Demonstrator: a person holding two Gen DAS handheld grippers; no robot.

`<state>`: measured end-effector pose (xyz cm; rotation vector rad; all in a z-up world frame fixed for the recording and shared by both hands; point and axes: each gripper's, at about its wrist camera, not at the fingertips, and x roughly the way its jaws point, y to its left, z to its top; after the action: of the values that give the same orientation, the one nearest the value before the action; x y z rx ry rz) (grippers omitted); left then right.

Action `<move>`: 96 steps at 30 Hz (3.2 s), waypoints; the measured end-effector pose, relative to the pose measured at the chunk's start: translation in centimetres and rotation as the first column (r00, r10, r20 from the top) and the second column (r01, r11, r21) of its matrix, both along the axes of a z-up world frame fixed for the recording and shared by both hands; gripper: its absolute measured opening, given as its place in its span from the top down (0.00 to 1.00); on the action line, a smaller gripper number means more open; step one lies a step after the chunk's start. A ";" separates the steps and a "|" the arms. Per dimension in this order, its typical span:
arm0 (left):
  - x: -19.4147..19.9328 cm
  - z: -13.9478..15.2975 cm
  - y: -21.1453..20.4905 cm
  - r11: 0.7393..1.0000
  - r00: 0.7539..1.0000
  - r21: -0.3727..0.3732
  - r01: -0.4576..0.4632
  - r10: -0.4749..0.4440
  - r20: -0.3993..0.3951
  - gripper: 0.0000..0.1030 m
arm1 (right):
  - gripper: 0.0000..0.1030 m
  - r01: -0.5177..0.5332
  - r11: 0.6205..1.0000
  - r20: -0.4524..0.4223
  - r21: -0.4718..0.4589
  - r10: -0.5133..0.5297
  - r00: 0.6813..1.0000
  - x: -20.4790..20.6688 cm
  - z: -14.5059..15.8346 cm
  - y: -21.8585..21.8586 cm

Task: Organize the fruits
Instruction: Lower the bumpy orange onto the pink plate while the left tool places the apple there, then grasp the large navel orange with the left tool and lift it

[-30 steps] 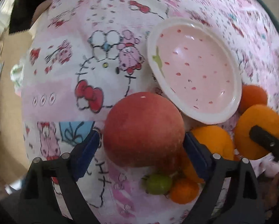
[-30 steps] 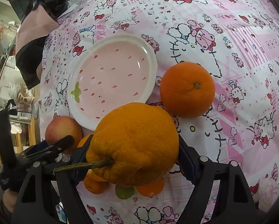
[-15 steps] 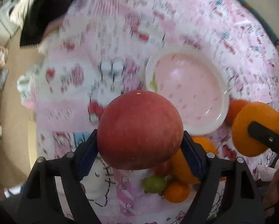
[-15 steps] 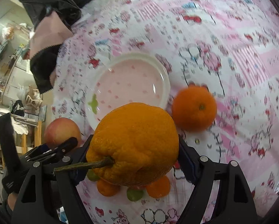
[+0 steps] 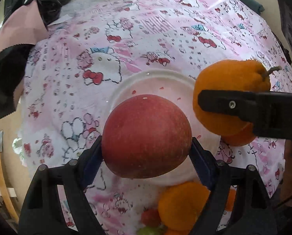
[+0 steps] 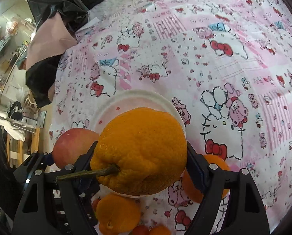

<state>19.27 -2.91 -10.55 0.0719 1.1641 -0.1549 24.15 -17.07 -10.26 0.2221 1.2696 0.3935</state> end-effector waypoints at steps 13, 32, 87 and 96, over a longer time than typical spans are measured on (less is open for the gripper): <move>3.2 -2.8 1.4 1.000 0.999 -0.011 -0.021 0.021 -0.027 0.22 | 0.19 0.020 0.999 -0.066 -0.050 -0.023 0.998 2.2 -3.5 1.2; 4.1 -4.0 0.9 0.999 0.999 0.023 -0.028 0.029 -0.039 0.20 | 0.16 0.005 0.998 -0.037 -0.068 -0.008 0.999 3.5 -5.1 2.7; -10.0 2.5 4.6 0.947 0.963 -0.191 -0.258 0.235 -0.132 0.20 | 0.10 0.244 0.968 0.009 0.056 -0.244 0.970 -12.0 3.3 -10.2; -8.7 -1.7 -1.3 0.984 0.977 -0.127 -0.126 0.100 -0.190 0.20 | 0.10 0.248 0.968 -0.014 0.033 -0.247 0.969 -11.5 2.3 -10.6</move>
<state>10.59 -4.25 -12.21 -0.1342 1.3342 -0.1433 12.61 -27.63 -7.99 0.4077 1.2281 0.1995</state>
